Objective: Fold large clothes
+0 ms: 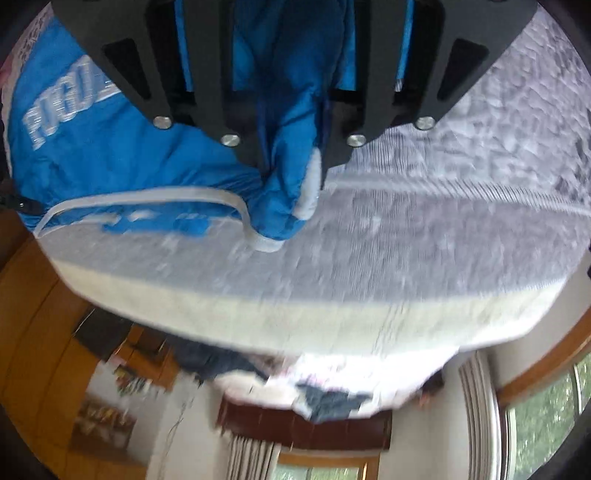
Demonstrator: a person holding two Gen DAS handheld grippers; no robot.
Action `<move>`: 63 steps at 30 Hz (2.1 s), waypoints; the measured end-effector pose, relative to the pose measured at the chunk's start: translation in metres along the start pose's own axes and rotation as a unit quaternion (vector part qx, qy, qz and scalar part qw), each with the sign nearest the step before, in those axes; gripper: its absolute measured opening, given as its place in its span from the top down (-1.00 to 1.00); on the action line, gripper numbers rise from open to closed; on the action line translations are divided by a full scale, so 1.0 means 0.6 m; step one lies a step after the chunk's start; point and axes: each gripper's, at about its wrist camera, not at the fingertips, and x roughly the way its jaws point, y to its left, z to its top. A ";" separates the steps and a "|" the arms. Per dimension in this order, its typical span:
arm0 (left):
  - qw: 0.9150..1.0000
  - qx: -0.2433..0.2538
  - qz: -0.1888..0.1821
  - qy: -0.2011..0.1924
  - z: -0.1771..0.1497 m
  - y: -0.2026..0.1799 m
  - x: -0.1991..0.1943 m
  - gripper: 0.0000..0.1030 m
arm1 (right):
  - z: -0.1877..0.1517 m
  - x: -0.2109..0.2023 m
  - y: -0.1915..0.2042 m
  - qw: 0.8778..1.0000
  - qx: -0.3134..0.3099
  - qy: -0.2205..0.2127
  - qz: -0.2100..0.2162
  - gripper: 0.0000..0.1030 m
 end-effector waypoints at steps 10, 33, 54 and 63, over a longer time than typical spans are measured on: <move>0.999 -0.050 -0.015 -0.012 -0.012 0.041 -0.033 0.17 | -0.023 0.000 -0.020 1.000 0.018 0.003 -0.005 0.42; 0.998 -0.020 -0.041 -0.036 -0.268 0.058 -0.198 -0.01 | -0.255 -0.154 -0.027 0.996 -0.039 0.029 0.073 0.74; 0.987 -0.111 -0.117 -0.020 -0.253 0.146 -0.189 -0.41 | -0.261 -0.172 -0.057 0.996 -0.021 0.000 0.090 -0.45; 0.955 -0.157 -0.253 0.008 -0.226 0.180 -0.120 -0.41 | -0.230 -0.114 -0.116 0.983 0.056 0.023 0.174 -0.55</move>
